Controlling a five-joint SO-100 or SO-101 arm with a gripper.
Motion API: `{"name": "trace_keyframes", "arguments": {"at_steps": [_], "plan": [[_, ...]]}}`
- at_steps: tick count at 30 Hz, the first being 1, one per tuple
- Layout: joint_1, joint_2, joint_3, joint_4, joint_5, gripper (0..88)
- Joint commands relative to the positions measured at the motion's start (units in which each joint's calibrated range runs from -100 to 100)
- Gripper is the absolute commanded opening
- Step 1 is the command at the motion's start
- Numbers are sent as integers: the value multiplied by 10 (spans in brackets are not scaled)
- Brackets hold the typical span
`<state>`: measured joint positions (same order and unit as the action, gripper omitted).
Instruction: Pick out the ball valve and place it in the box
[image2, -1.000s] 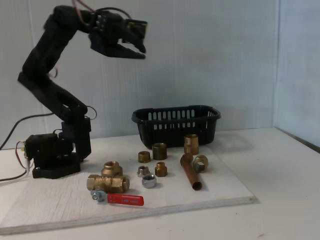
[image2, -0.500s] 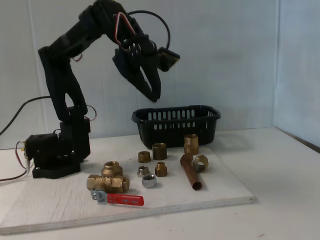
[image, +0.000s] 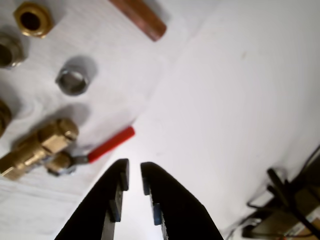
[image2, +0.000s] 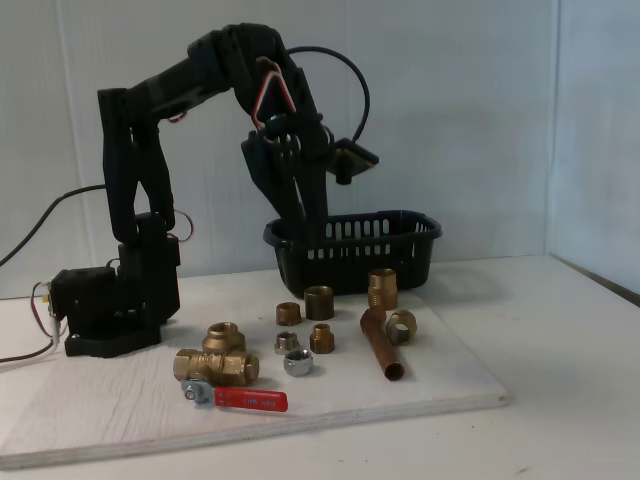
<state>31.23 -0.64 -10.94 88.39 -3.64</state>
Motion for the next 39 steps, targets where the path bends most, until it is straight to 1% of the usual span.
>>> {"name": "trace_keyframes", "arguments": {"at_steps": [1,5,9,16,21,27,34,36,39], "plan": [[4,-1,-25,40,3,15],[14,1,-24,69,3,16],[28,1,-24,71,6,16],[45,1,-23,78,61,17],[68,-3,-24,107,144,17],[93,1,-22,107,223,17],[99,1,23,106,346,17],[99,0,48,106,367,17],[99,0,83,105,383,17]]}}
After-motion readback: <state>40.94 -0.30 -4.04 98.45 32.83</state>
